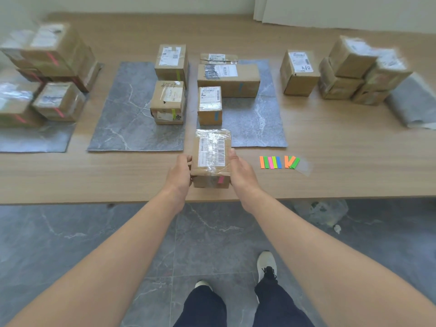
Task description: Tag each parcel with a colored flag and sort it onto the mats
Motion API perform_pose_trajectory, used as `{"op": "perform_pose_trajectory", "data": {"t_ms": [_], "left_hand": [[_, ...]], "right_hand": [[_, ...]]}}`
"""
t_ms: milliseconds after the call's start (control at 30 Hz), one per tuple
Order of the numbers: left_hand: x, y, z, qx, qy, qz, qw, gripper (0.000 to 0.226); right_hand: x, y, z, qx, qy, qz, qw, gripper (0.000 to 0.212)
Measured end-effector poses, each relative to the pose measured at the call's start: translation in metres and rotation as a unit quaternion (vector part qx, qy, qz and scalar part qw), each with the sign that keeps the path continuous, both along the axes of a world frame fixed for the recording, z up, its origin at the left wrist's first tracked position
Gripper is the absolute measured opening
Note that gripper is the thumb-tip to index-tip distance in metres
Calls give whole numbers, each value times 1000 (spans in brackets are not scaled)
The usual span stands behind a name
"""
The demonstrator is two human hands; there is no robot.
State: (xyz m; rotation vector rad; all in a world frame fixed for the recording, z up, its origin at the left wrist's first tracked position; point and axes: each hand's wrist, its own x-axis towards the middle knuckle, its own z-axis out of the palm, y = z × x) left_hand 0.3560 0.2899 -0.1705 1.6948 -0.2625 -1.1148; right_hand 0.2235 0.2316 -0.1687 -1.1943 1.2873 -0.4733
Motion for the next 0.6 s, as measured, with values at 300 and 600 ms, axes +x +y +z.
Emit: {"op": "perform_pose_trajectory", "data": {"t_ms": [300,600], "left_hand": [[19,19,89,-67,-27,6,997,37],[17,36,180,-124,-72,30,989,36]], "right_hand": [[20,15,95,-84,-1,6,996,54],[21,22,187,-140,-15,64,988,49]]}}
